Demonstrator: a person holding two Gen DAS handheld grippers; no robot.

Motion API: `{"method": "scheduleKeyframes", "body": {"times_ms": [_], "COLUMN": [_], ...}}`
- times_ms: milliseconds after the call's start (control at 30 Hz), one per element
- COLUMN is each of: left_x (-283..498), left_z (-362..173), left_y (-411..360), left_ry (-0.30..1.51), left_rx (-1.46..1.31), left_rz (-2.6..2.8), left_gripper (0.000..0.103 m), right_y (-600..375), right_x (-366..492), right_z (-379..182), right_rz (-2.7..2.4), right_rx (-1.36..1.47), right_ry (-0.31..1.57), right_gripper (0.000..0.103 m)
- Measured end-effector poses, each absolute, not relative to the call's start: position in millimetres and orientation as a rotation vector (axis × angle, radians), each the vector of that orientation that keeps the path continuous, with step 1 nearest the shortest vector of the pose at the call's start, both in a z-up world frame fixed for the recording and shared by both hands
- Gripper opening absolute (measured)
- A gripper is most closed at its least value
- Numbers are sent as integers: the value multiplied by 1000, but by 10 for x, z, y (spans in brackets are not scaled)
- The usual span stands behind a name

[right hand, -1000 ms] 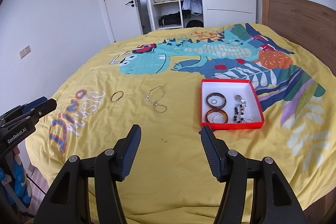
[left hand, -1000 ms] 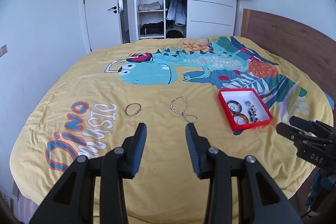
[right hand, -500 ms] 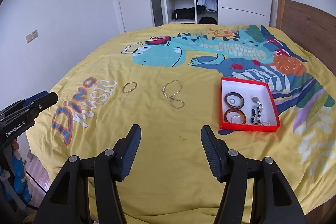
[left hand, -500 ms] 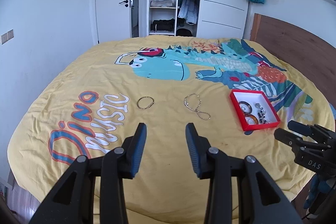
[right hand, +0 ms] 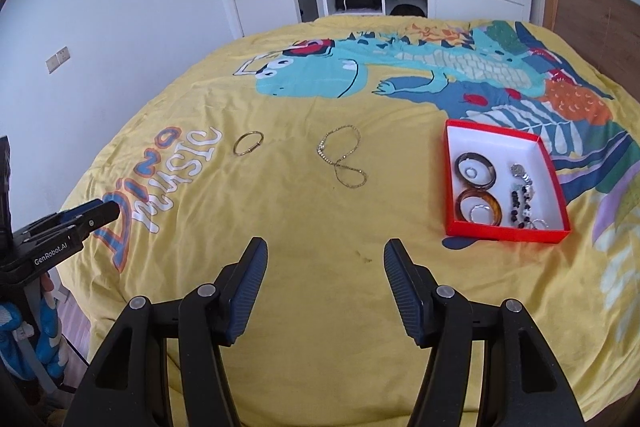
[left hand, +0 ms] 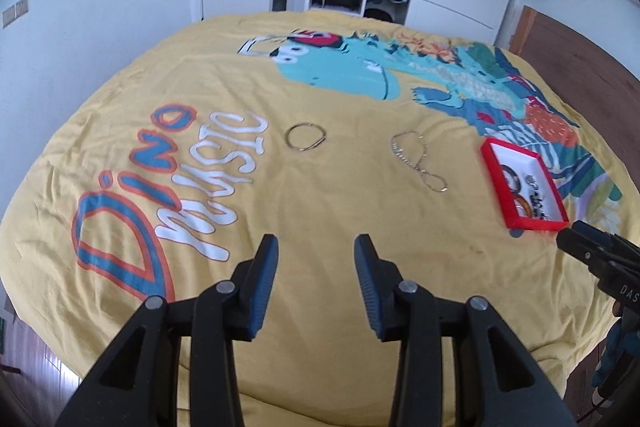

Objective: Organize jewelry
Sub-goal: 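Withdraw both grippers from the box toward the silver hoop and chain necklace, then grasp the silver hoop with the left gripper while the right gripper grasps the chain necklace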

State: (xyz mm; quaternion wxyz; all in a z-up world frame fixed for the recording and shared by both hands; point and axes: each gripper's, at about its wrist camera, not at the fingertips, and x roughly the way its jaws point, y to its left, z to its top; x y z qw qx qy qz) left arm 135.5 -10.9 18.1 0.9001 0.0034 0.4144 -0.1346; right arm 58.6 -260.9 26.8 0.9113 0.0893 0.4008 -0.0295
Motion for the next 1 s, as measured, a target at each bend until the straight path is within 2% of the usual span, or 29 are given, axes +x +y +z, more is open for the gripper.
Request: {"method": "scheduleKeyframes", "body": {"times_ms": [267,700,1000], "left_x": [2233,3868,4353], "left_z": [-212,-936,-1405], "left_y": [-68,-431,-534], "left_ry": [945,1058,1108], "left_rx": [-40,-154,-108], "left_rz": [-247,-252,-186], "left_gripper": [38,38,37], "right_y": [-2726,-2960,-3066], "right_x": [1390,2796,3211], "right_z": [-179,-900,-1258], "right_rz": [-9,54,73], "right_rx": [178,153,176], "right_ry": [900,955,1004], "right_gripper": [60,60,60]}}
